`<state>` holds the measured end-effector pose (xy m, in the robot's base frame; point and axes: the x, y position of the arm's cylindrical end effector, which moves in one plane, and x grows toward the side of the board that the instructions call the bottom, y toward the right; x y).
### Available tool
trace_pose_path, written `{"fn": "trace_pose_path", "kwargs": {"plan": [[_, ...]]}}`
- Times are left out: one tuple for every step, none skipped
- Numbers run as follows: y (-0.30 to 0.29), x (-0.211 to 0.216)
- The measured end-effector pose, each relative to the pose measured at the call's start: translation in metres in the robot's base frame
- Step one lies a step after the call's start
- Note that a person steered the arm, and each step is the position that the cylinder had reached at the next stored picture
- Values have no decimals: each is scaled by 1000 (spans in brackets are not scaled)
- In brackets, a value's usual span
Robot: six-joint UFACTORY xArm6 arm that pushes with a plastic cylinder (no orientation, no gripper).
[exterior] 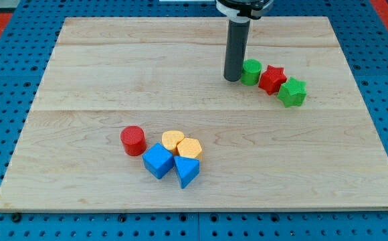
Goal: Slide the red circle closer to the red star
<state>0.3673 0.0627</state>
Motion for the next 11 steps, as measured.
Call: {"fn": "trace_pose_path", "kwargs": {"plan": [[-68,7],[-219,52],[-283,125],[-255,207],[-194,166],[-175,124],[-108,100],[-175,116],[-150,150],[-87,122],[-15,85]]}}
